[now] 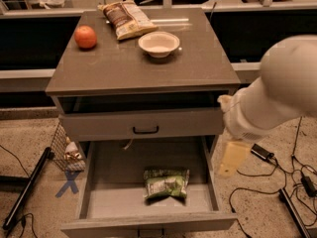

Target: Pick green jalapeno chip bag from middle drawer and place on counter

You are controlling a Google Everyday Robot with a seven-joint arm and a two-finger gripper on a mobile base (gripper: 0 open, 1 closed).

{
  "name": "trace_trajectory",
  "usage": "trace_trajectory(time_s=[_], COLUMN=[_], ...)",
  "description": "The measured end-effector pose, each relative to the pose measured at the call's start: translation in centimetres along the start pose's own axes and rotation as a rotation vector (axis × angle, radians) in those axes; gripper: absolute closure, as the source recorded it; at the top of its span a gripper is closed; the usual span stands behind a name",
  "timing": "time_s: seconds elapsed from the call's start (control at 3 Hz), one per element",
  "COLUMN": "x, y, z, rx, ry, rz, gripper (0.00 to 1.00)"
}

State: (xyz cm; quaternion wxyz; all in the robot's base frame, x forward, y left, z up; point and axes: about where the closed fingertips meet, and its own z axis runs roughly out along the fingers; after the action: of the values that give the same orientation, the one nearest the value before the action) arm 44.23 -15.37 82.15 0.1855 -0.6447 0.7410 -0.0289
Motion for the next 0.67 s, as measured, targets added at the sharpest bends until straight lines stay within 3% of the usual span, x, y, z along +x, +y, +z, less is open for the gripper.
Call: trace_trajectory(time_s=[0.33,0.67], x=[-1.2,-0.6], y=[3.3,4.8], z=[7.6,9.6], rx=[-0.016,-0.007], ry=[0.012,0.016], rz=[0.021,0.054], gripper=[0.00,0.00])
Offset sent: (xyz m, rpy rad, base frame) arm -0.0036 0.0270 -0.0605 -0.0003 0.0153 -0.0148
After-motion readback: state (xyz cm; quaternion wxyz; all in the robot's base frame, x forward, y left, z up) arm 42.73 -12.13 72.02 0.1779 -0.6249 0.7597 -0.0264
